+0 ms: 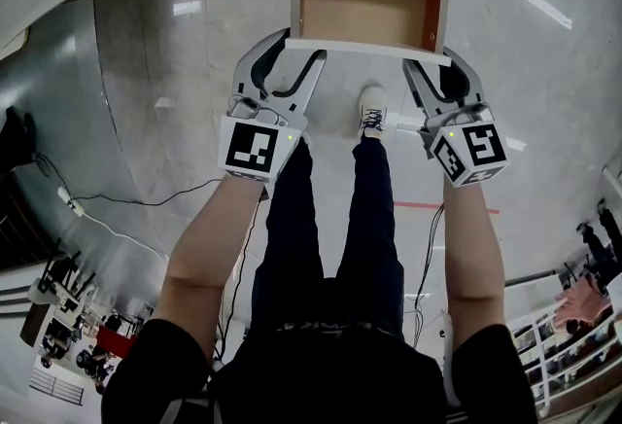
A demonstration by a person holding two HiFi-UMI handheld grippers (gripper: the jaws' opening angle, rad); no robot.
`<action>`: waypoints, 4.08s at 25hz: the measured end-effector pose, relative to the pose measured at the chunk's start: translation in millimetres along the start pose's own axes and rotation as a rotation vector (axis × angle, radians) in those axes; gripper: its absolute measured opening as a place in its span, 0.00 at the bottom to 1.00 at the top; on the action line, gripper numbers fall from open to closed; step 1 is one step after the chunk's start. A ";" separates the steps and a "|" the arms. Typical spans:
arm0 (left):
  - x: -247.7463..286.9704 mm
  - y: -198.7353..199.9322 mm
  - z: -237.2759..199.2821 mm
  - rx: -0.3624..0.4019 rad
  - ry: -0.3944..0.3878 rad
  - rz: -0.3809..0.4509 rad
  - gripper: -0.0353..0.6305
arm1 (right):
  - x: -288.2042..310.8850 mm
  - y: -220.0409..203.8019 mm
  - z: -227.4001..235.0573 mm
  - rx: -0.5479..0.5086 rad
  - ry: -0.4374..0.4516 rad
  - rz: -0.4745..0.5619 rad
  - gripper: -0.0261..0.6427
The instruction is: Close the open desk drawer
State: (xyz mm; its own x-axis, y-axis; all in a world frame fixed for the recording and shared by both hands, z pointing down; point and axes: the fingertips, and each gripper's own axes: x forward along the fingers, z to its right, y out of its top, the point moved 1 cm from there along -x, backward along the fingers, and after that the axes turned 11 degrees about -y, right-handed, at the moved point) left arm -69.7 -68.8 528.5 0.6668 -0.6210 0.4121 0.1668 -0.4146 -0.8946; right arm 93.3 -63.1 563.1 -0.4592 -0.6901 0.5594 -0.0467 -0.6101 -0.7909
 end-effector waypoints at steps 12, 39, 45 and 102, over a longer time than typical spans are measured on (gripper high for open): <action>36.0 33.0 -41.7 0.019 0.057 0.018 0.34 | 39.0 45.4 22.1 0.045 -0.039 0.078 0.33; 84.1 60.4 -92.7 -0.054 0.246 0.053 0.34 | 94.0 86.4 57.4 0.268 -0.307 0.131 0.33; 87.9 67.8 -96.0 -0.068 0.255 0.068 0.34 | 97.3 92.8 59.6 0.313 -0.333 0.136 0.33; -157.3 182.3 99.0 -0.071 -0.314 0.168 0.07 | -177.0 164.8 -185.7 -0.013 0.250 0.229 0.06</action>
State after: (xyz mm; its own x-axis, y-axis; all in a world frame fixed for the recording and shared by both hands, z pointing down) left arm -72.2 19.2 283.4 0.8730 -0.4544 0.1772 -0.0077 -0.3761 -0.9265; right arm 2.2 30.8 287.7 -0.6625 -0.6905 0.2902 0.0720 -0.4444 -0.8929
